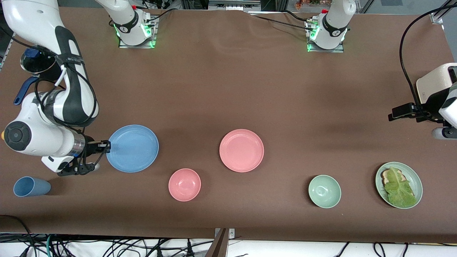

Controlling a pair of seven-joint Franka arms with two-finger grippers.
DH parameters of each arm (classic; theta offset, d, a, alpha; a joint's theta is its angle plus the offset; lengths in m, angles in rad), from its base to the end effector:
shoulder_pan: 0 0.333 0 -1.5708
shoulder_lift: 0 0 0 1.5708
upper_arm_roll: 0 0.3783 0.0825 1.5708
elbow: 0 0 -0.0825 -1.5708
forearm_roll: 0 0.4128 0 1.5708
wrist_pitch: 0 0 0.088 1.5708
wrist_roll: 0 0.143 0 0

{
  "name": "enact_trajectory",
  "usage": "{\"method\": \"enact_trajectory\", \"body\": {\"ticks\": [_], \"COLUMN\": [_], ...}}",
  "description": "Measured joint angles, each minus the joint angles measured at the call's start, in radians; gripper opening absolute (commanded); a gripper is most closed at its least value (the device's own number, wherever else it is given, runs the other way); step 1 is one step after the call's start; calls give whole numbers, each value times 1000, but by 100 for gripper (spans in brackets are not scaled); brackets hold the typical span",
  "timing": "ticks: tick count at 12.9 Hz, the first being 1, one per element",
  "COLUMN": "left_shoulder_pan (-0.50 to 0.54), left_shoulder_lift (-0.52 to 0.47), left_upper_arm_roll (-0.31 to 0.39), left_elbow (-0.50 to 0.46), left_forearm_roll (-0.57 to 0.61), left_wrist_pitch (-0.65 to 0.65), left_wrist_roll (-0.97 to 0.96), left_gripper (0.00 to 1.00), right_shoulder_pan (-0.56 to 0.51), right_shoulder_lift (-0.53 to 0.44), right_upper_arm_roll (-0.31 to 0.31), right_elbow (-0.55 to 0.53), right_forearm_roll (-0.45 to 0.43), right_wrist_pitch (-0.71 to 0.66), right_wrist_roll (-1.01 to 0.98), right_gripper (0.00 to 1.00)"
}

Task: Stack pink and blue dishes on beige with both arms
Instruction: 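Grip the blue plate rim with the right gripper and drag it onto the pink plate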

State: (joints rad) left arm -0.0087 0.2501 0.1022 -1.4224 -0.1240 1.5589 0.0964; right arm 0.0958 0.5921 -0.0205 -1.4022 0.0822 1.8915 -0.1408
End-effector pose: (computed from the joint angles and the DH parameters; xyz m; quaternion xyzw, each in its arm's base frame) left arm 0.6631 0.0362 0.5686 0.9972 0.0004 -0.0512 0.0543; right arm 0.7597 0.0691 0.3555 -0.9937 -0.0942 0.0502 0.0341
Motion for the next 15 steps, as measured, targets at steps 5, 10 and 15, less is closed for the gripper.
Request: {"method": "enact_trajectory", "body": {"ticks": [5, 10, 15], "left_shoulder_pan": [43, 62, 87], "left_shoulder_lift": [-46, -75, -133], "left_upper_arm_roll": [-12, -29, -148], "left_elbow": [-30, -44, -49], "left_forearm_roll": [0, 1, 111], "left_wrist_pitch": [19, 27, -4], "left_wrist_roll": [-3, -3, -67], "left_gripper": [100, 100, 100], "right_shoulder_pan": [138, 349, 459], "right_shoulder_lift": [4, 70, 148], "right_upper_arm_roll": [60, 65, 66], "right_elbow": [41, 42, 46], "right_forearm_roll": [16, 17, 17], "right_wrist_pitch": [-32, 103, 266], "right_wrist_roll": [351, 760, 1030], "right_gripper": [0, 0, 0]}}
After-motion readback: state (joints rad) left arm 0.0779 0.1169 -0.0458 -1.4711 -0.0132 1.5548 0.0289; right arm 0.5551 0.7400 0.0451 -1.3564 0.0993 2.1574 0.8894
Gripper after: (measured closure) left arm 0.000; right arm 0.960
